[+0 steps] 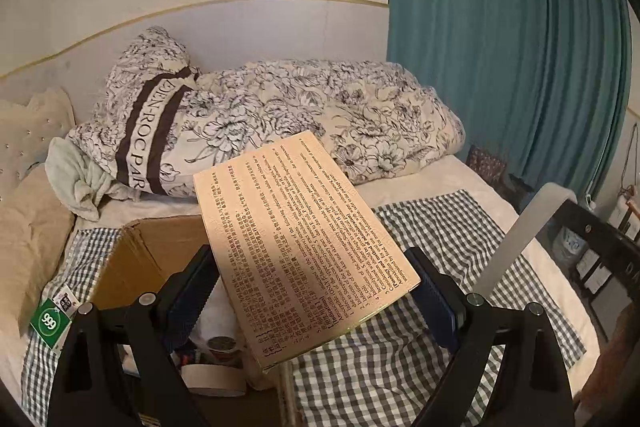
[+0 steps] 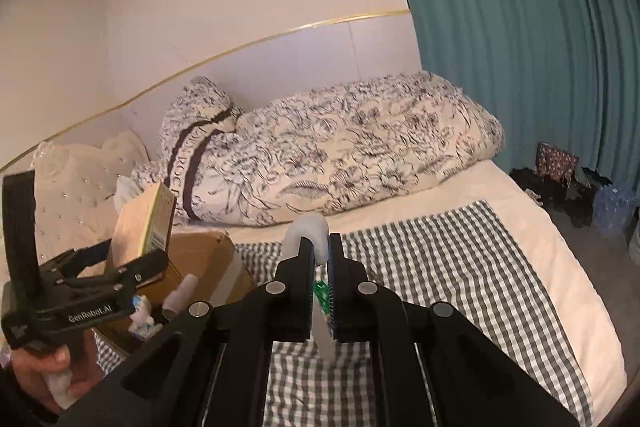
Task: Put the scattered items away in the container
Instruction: 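Carry the tan box and white strip over the cardboard box with both grippers, then open both grippers to drop the tan box and white strip into the box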
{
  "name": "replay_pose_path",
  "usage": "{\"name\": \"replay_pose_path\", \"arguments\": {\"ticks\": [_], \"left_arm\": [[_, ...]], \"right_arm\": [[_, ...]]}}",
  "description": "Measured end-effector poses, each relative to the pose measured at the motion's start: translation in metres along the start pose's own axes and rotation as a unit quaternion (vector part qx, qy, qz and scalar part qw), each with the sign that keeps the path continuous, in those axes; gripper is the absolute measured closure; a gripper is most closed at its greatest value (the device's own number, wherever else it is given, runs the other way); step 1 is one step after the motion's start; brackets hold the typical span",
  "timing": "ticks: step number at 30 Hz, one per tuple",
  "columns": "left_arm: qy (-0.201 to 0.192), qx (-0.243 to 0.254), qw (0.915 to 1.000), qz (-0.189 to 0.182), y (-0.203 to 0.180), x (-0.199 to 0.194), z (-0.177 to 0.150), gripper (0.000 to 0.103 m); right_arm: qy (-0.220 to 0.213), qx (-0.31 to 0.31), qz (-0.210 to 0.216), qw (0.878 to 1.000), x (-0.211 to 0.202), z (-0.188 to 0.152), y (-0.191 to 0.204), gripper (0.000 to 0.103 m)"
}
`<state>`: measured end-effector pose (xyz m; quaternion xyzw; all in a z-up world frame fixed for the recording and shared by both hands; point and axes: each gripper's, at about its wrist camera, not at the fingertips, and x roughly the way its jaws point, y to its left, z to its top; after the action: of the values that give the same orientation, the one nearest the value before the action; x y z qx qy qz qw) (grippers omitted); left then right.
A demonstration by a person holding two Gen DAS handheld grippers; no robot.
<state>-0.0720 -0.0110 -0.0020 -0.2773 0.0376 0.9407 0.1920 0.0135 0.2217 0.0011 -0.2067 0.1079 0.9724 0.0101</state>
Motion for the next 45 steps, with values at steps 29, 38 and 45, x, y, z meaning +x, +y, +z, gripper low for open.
{"name": "replay_pose_path", "arguments": {"ticks": [29,38,45], "left_arm": [[-0.019,-0.042,0.9947,0.092,0.139,-0.048,0.017,0.009],[0.013,-0.051,0.9922,0.113,0.169,-0.034,0.003,0.009],[0.058,-0.05,0.9904,0.115,0.18,-0.002,-0.01,0.009]], "right_arm": [[-0.005,-0.074,0.147,0.986,0.041,0.034,0.166,0.097],[0.05,-0.091,0.166,0.981,0.083,0.009,0.203,0.097],[0.11,-0.116,0.162,0.974,0.12,-0.011,0.225,0.097]]}}
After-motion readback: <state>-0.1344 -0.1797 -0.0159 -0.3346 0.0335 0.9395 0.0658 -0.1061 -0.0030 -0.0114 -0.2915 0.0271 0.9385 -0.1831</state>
